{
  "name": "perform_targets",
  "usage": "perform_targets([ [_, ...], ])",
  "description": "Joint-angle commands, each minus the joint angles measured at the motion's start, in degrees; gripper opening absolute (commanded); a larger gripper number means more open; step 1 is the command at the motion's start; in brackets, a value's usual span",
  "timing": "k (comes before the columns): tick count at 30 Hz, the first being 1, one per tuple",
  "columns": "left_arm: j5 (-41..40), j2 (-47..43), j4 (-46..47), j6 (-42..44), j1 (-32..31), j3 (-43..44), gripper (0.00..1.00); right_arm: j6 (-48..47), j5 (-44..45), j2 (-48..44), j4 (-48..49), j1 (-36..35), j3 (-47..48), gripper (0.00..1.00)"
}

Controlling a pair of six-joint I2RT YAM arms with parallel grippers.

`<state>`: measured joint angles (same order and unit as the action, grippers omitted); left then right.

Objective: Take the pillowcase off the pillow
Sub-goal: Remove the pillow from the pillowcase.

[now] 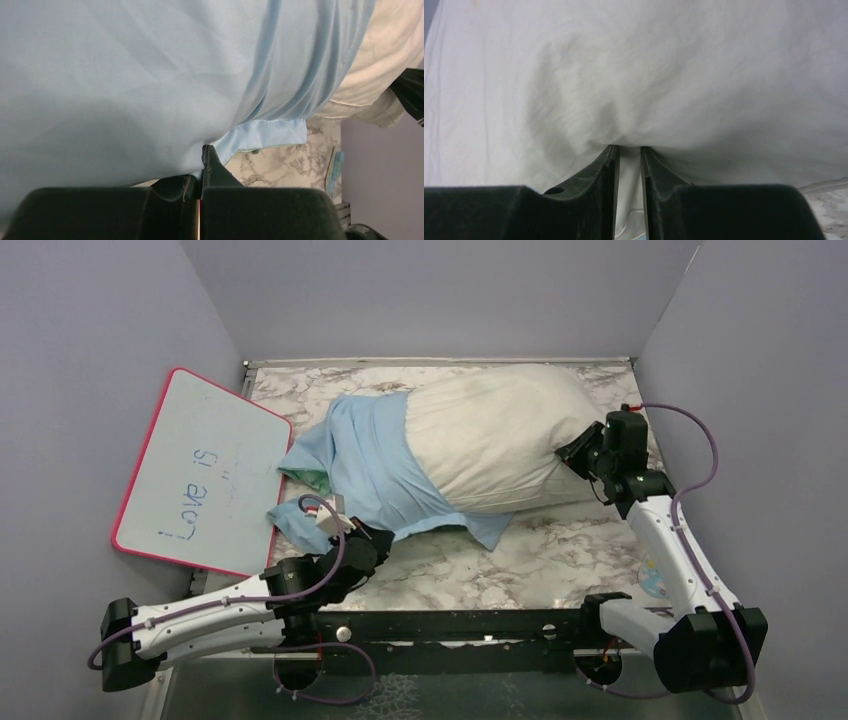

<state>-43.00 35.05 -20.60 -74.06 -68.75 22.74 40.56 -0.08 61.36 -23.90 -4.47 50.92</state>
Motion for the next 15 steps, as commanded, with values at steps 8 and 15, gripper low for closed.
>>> perform_targets([
  [8,10.64,6.65,2.20,14.21,-0.14,8.54,0.00,-1.32,-22.20,-8.82,-1.82,0.87,-6.82,0.67],
  [15,12.77,5.36,4.44,14.97,-0.16,7.26,0.00,2.43,-26.82,-20.14,-6.20,0.86,-16.24,1.00],
])
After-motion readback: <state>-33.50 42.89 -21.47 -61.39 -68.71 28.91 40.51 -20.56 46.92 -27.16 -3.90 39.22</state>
